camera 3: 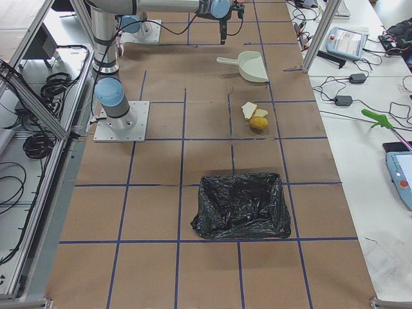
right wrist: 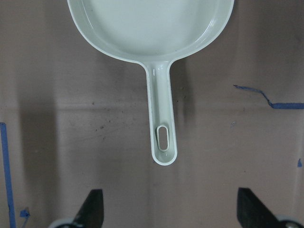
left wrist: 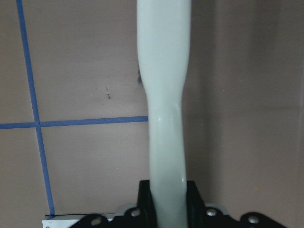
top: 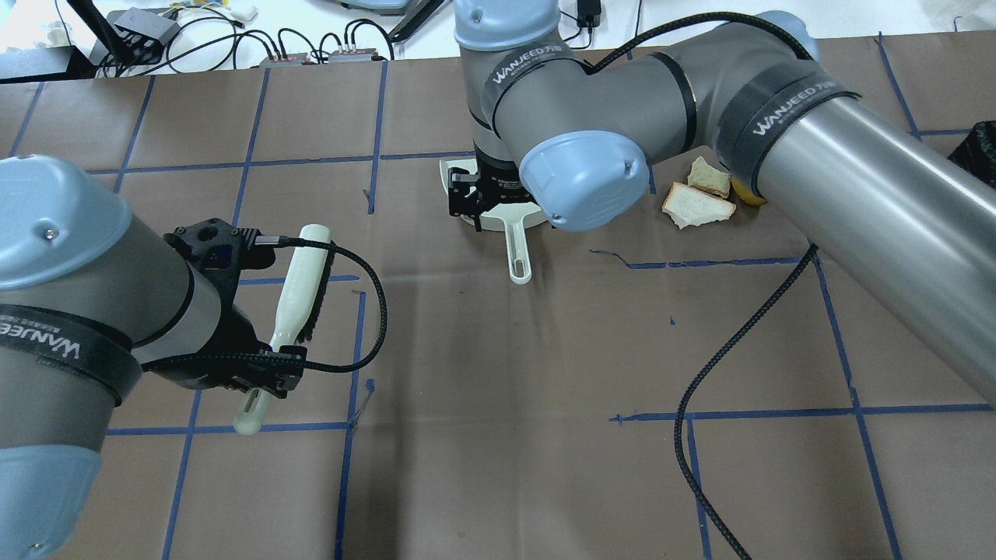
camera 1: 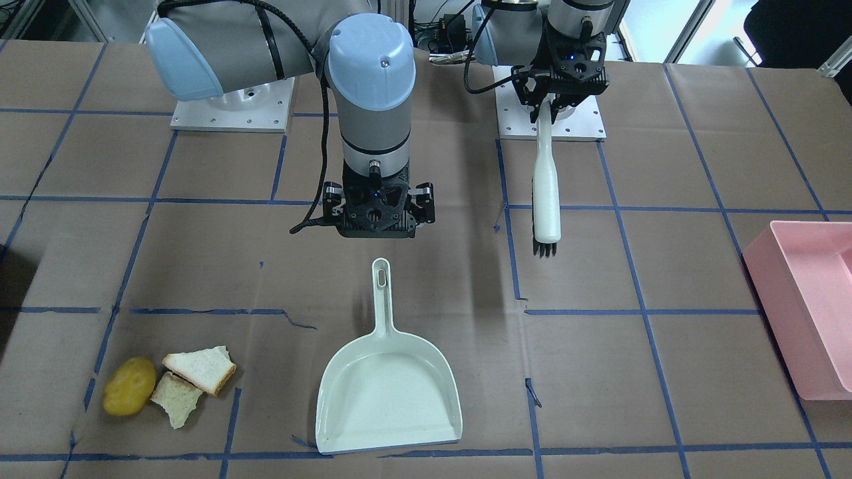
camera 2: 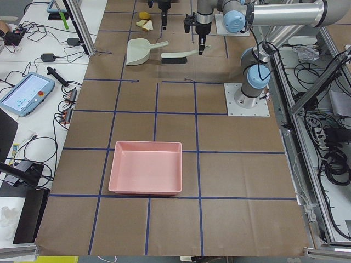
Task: Sweep and dump trash in nearest bin
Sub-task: 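Close the right gripper on the white dustpan handle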
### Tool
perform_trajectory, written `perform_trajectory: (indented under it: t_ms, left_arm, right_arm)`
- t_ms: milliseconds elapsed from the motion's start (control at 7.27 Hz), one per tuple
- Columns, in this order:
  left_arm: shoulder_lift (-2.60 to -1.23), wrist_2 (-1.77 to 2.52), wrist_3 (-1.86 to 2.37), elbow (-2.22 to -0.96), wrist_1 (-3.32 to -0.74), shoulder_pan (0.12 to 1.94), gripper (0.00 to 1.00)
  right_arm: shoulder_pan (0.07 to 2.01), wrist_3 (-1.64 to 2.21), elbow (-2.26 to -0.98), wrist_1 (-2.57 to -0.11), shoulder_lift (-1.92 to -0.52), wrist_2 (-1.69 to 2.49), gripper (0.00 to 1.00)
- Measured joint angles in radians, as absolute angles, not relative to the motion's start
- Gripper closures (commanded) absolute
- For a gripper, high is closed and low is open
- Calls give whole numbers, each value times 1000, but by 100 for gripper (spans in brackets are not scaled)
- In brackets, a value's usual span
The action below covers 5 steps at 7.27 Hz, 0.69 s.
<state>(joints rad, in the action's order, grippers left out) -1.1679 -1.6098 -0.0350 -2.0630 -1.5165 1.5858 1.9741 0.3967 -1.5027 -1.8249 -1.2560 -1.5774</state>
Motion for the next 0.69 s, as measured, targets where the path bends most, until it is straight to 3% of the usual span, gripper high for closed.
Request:
perform_trajectory:
  t_ms: [688]
  left_arm:
    - [-1238,-1584,-6,-2026,-1488,1583,97]
  right_arm:
    - [1977,389,-1511,-1996,-1063,-1612,0]
